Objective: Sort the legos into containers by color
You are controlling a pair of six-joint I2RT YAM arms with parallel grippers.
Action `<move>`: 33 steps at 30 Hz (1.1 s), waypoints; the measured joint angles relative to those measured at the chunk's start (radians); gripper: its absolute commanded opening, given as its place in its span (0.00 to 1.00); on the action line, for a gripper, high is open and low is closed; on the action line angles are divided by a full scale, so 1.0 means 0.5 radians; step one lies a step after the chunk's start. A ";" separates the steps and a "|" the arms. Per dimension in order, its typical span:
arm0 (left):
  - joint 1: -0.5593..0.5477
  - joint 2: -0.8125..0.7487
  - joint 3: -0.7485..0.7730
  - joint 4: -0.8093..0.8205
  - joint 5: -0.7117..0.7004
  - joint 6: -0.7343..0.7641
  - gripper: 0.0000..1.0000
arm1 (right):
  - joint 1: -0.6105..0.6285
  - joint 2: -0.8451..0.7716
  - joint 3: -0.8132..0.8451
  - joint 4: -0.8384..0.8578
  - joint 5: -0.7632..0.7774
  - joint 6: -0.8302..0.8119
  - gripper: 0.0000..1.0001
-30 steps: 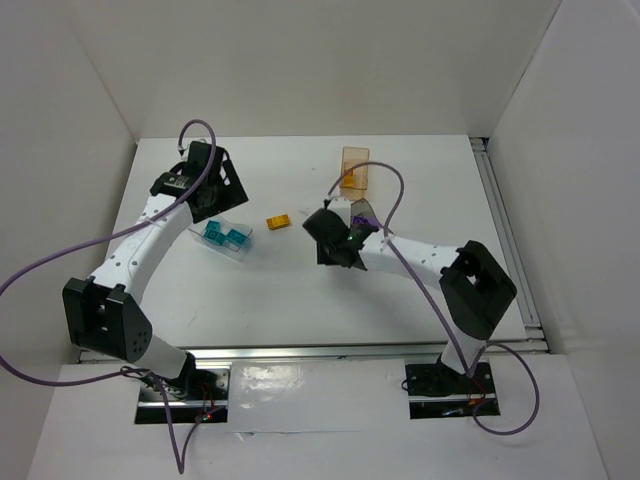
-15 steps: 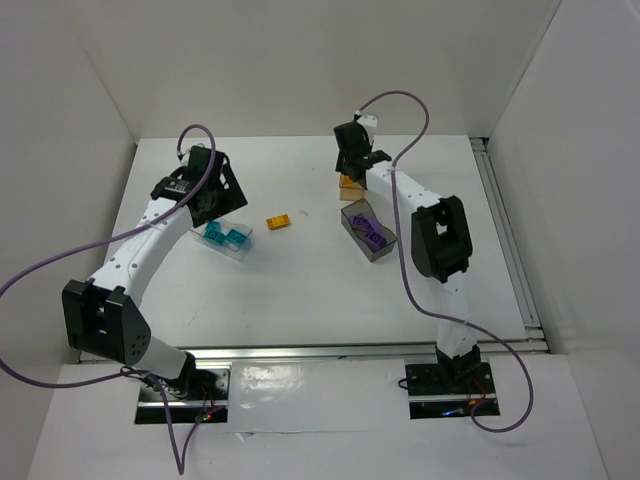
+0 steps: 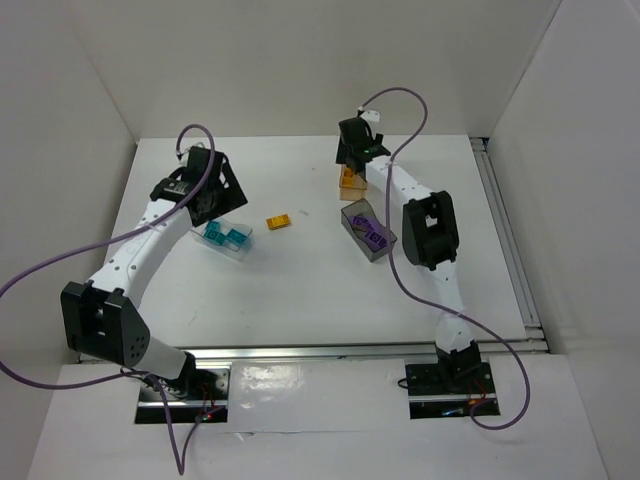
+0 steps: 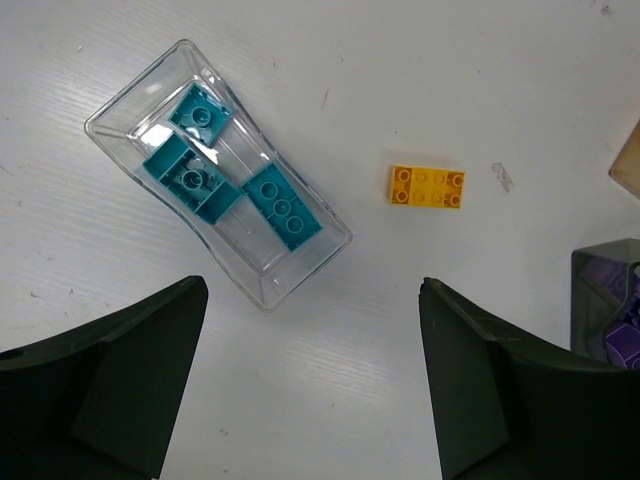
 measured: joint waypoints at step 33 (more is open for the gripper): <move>0.001 -0.145 -0.026 -0.013 -0.134 0.008 0.94 | 0.731 -0.077 -0.341 -0.114 -0.667 -0.281 0.99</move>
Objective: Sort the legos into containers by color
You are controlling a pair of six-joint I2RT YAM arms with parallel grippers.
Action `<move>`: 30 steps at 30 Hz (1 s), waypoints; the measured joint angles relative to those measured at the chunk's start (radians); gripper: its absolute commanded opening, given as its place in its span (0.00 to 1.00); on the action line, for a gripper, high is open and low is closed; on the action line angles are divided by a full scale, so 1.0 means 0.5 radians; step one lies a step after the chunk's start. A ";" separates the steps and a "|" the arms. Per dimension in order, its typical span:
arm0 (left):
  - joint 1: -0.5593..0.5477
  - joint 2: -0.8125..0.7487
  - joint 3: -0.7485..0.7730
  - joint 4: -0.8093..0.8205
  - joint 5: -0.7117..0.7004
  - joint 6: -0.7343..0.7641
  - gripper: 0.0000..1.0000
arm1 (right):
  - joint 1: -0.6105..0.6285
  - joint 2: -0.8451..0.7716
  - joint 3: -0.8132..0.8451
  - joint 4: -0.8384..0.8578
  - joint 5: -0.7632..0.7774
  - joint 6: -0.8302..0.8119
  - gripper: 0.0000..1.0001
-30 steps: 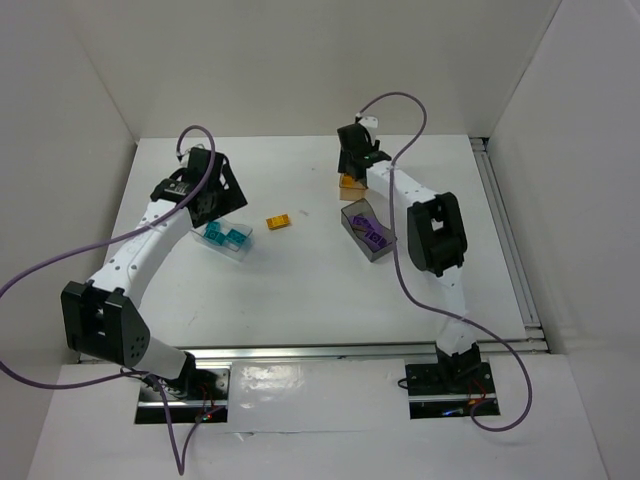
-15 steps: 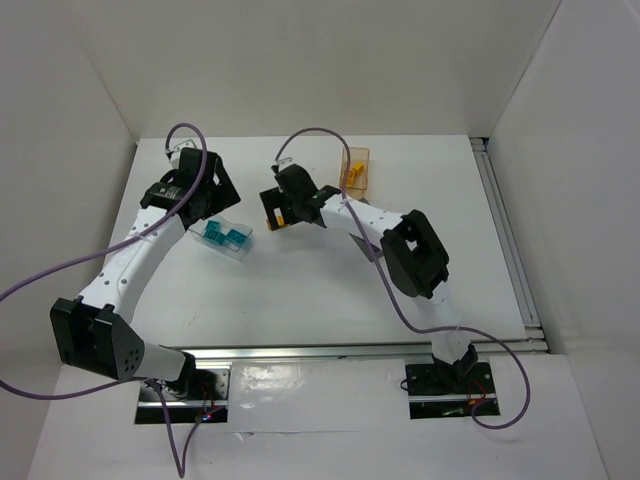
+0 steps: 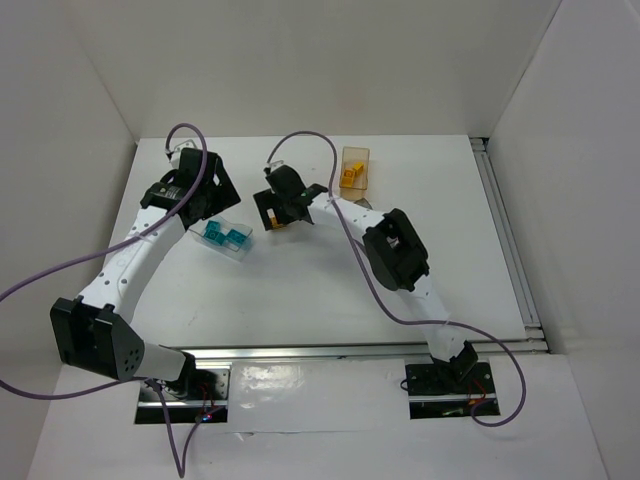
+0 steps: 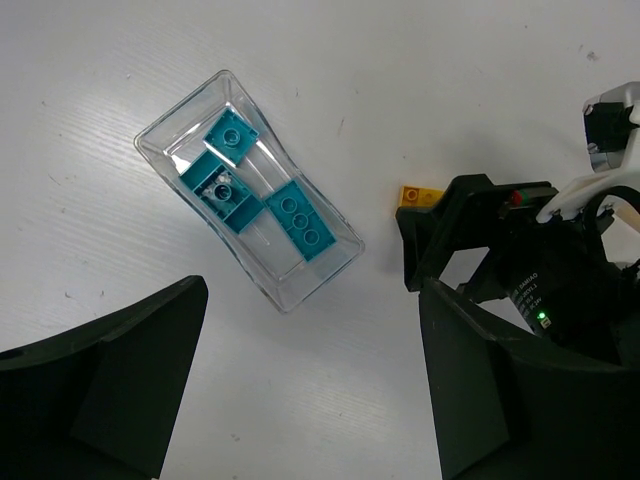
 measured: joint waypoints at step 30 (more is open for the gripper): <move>0.000 0.000 -0.021 0.008 0.022 0.026 0.94 | -0.341 -0.235 0.029 -0.141 0.452 0.064 0.58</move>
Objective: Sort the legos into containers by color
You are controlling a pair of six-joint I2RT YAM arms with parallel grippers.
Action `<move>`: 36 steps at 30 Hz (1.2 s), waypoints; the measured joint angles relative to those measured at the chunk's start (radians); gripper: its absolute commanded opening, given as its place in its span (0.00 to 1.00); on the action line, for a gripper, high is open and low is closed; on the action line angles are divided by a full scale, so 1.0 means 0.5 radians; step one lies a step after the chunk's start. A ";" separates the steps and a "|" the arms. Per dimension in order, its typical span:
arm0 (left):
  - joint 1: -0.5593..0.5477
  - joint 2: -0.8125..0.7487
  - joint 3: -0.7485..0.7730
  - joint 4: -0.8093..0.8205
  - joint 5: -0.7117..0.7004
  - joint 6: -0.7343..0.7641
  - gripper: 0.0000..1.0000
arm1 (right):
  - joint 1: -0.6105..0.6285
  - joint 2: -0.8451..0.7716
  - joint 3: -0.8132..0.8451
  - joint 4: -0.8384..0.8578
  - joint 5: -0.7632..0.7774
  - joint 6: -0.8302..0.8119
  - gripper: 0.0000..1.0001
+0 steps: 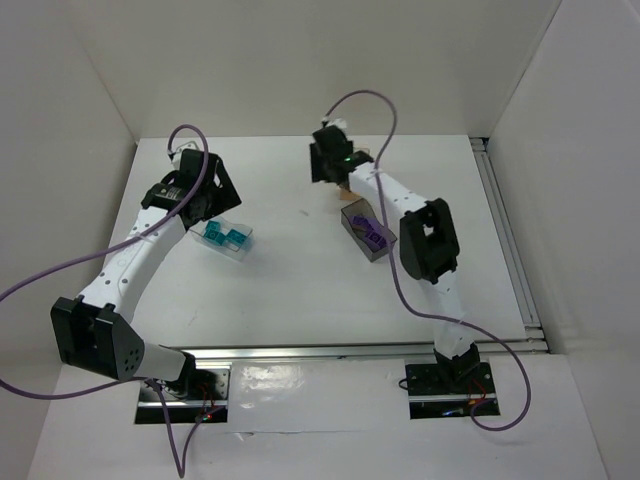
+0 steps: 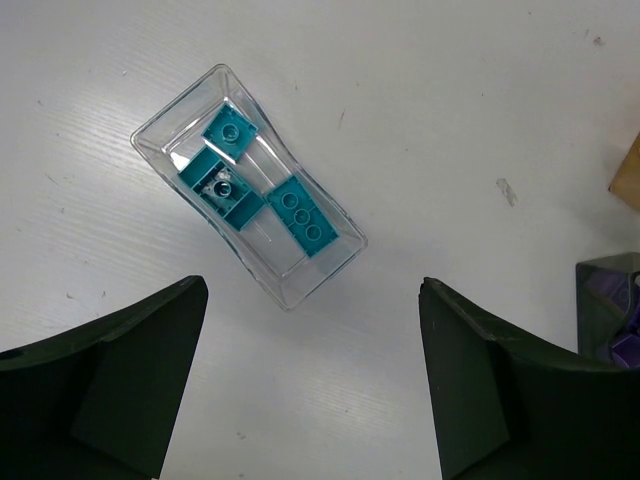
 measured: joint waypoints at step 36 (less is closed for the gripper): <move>0.000 0.069 -0.001 0.002 0.037 0.018 0.94 | -0.486 -0.326 0.040 -0.024 0.478 0.204 1.00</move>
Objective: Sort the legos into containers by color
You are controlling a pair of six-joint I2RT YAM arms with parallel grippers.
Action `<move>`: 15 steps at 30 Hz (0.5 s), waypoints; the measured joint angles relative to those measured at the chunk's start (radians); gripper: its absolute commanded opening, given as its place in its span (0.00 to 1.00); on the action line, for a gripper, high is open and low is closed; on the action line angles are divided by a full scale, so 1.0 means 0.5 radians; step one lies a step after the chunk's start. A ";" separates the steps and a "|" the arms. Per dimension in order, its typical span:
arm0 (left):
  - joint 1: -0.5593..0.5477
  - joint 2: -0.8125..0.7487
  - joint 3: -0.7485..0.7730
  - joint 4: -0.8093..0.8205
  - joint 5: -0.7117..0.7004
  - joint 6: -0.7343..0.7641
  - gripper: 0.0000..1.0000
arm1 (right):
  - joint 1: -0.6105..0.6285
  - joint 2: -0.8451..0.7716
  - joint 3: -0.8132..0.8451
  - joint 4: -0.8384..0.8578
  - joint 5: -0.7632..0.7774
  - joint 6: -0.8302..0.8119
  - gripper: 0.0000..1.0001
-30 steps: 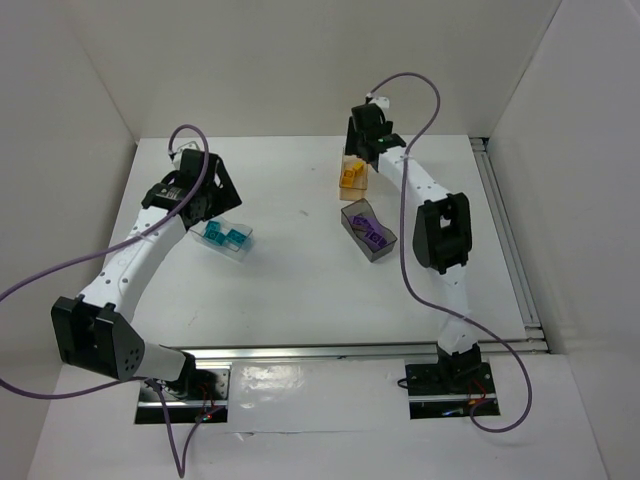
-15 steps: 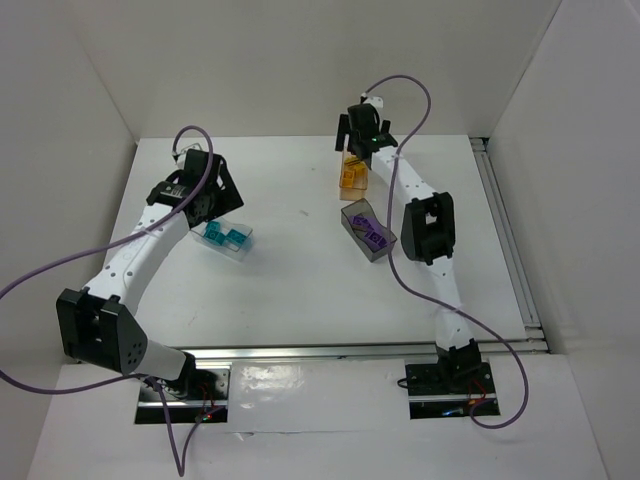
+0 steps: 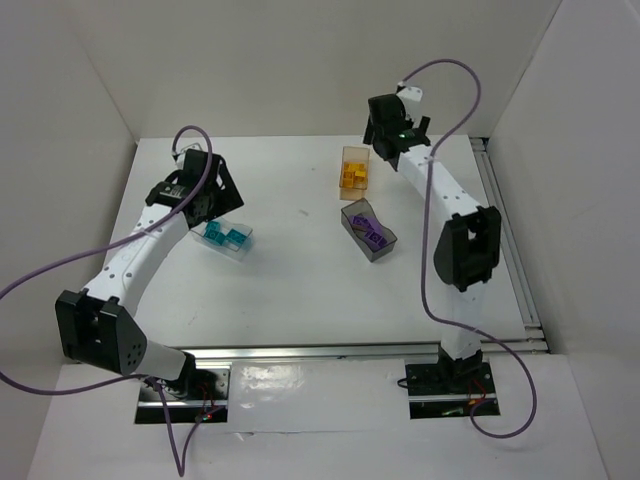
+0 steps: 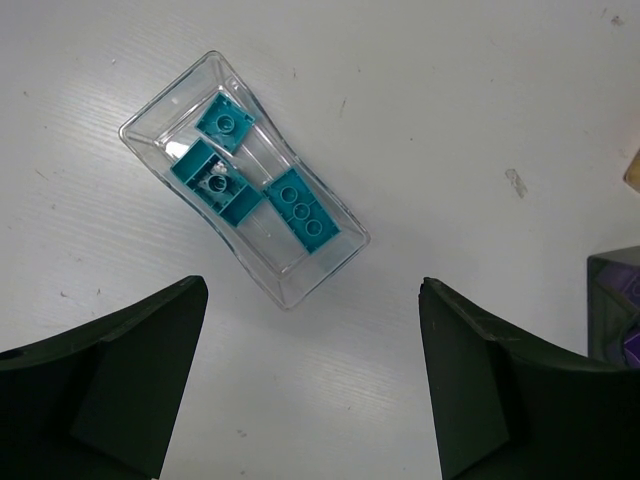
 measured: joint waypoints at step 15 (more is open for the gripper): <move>-0.001 -0.076 -0.008 0.013 0.085 0.008 0.94 | 0.012 -1.460 -1.810 -0.304 0.388 0.330 1.00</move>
